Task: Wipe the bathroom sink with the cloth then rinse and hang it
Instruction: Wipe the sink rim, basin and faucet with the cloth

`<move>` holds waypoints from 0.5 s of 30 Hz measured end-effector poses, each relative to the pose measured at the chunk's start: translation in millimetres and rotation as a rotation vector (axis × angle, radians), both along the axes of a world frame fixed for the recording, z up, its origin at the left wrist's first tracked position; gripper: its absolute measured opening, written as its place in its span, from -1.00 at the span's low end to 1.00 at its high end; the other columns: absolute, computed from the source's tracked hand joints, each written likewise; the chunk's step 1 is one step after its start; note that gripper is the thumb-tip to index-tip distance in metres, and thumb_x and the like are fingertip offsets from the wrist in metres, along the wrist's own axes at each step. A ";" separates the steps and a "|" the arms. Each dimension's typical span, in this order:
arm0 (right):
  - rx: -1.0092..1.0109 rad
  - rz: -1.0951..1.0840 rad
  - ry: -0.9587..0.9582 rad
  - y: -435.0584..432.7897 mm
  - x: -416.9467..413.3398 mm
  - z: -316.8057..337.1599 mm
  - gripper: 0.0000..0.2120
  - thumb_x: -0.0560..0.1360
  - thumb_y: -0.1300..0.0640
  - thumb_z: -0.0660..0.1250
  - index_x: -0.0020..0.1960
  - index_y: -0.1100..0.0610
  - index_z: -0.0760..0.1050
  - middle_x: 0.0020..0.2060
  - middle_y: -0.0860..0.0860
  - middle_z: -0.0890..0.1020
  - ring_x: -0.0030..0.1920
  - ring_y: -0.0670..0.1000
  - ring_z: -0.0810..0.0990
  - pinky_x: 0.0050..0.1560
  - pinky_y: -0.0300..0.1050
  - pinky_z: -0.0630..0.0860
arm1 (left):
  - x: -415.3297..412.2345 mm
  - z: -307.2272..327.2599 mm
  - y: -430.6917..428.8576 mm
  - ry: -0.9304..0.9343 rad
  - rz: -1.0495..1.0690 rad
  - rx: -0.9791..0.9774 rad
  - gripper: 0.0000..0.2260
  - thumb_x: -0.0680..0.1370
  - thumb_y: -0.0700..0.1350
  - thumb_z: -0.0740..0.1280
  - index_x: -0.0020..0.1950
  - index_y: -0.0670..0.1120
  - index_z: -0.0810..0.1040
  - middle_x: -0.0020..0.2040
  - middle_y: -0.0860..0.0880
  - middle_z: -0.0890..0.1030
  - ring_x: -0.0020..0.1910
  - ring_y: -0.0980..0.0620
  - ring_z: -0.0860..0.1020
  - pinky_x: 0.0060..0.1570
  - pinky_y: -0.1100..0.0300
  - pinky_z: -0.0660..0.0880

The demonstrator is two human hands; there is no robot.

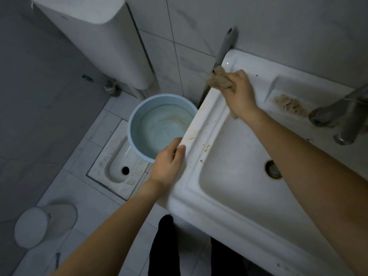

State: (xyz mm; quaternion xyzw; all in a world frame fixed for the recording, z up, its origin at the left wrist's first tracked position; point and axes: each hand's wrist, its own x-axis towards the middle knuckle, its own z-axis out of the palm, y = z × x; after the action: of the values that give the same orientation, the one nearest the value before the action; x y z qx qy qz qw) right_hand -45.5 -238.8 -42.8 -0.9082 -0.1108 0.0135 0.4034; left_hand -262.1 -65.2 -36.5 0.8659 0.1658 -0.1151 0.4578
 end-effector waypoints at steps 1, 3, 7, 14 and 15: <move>0.003 0.004 0.002 2.2 -7.2 -1.3 -0.81 0.48 0.17 0.26 0.05 0.19 0.56 -0.01 0.16 0.48 -0.01 0.15 0.57 0.08 0.12 0.53 | -0.3 -1.2 0.4 -0.002 0.004 -0.028 -0.77 0.68 0.06 0.07 0.25 0.17 0.46 0.01 0.12 0.63 0.01 0.11 0.58 0.08 -0.04 0.54; 0.013 0.007 0.007 6.1 -27.8 -5.3 -0.84 0.50 0.21 0.30 0.05 0.19 0.56 -0.04 0.10 0.46 -0.03 0.13 0.57 0.05 0.02 0.54 | -0.9 -3.3 1.4 -0.006 0.015 -0.091 -0.76 0.67 0.09 0.07 0.26 0.19 0.46 0.04 0.16 0.62 0.04 0.14 0.59 0.10 -0.05 0.56; 0.017 -0.018 -0.021 14.9 -63.1 -10.9 -0.80 0.50 0.25 0.34 0.11 0.24 0.57 -0.06 0.08 0.45 -0.08 0.06 0.54 -0.04 -0.16 0.47 | -3.1 -4.4 3.8 -0.012 0.053 -0.191 -0.75 0.65 0.02 0.07 0.20 0.15 0.50 0.01 0.17 0.62 0.02 0.17 0.56 0.13 -0.03 0.54; -0.025 -0.116 0.024 24.1 -72.6 -0.1 -0.79 0.51 0.14 0.33 0.09 0.22 0.56 -0.07 0.08 0.43 -0.08 0.01 0.47 -0.06 -0.23 0.43 | -3.4 -1.1 7.7 -0.020 0.041 -0.279 -0.77 0.65 -0.09 0.08 0.11 -0.01 0.52 -0.11 0.14 0.59 -0.15 0.28 0.52 -0.14 0.26 0.44; -0.028 -0.114 0.032 23.5 -72.0 -0.1 -0.79 0.51 0.14 0.33 0.09 0.21 0.56 -0.07 0.07 0.42 -0.07 -0.01 0.47 -0.08 -0.32 0.41 | -3.4 -1.8 7.9 -0.025 0.040 -0.282 -0.77 0.65 -0.09 0.07 0.11 -0.01 0.52 -0.11 0.14 0.58 -0.15 0.29 0.52 -0.17 0.31 0.42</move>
State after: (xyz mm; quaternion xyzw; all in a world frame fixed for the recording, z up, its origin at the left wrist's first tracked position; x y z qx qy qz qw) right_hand -117.5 -215.3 -42.9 -0.9183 -0.0522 0.0064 0.3925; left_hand -265.5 -57.3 -38.3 0.7909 0.1595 -0.1174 0.5790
